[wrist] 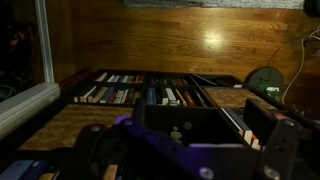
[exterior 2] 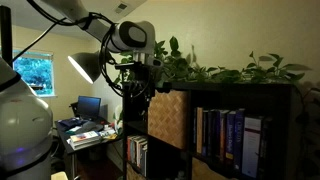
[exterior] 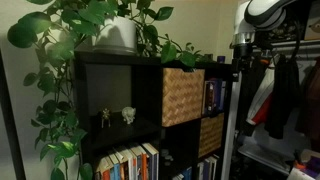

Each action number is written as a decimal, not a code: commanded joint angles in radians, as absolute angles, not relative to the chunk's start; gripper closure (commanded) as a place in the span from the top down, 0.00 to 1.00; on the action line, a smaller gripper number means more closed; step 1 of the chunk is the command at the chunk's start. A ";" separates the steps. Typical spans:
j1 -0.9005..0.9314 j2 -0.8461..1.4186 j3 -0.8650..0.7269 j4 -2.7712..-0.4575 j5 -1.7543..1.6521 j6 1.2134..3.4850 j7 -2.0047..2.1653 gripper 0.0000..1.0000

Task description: Slide out the storage container from the middle,remove three pairs of socks and close it

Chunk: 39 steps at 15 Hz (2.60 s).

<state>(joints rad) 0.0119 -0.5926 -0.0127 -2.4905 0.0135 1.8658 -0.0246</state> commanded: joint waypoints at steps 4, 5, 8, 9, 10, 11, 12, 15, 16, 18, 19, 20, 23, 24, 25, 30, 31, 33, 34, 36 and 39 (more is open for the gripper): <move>0.010 -0.592 -0.011 -2.489 0.015 1.864 -0.025 1.00; 0.010 -0.592 -0.011 -2.489 0.015 1.864 -0.025 1.00; 0.010 -0.592 -0.011 -2.489 0.015 1.864 -0.025 1.00; 0.010 -0.592 -0.011 -2.489 0.015 1.864 -0.025 1.00; 0.010 -0.592 -0.011 -2.489 0.015 1.864 -0.025 1.00; 0.010 -0.592 -0.011 -2.489 0.015 1.864 -0.025 1.00; 0.010 -0.592 -0.011 -2.489 0.015 1.864 -0.025 1.00; 0.010 -0.592 -0.011 -2.489 0.015 1.864 -0.025 1.00; 0.010 -0.592 -0.011 -2.489 0.015 1.864 -0.025 1.00; 0.010 -0.592 -0.011 -2.489 0.015 1.864 -0.025 1.00; 0.013 -0.587 -0.010 -2.488 0.014 1.877 -0.034 1.00; 0.021 -0.578 -0.009 -2.488 0.014 1.900 -0.049 1.00; 0.040 -0.558 0.000 -2.489 0.017 1.957 -0.079 1.00; 0.046 -0.548 0.001 -2.488 0.023 1.972 -0.085 1.00; 0.050 -0.538 0.003 -2.488 0.025 1.987 -0.089 1.00; 0.071 -0.496 0.043 -2.480 -0.036 2.109 -0.125 1.00; 0.077 -0.495 0.053 -2.480 -0.055 2.140 -0.141 1.00; 0.093 -0.488 0.074 -2.481 -0.096 2.205 -0.170 1.00; 0.101 -0.483 0.085 -2.480 -0.117 2.238 -0.182 1.00; 0.115 -0.478 0.101 -2.484 -0.162 2.305 -0.208 1.00; 0.123 -0.483 0.098 -2.483 -0.149 2.292 -0.189 1.00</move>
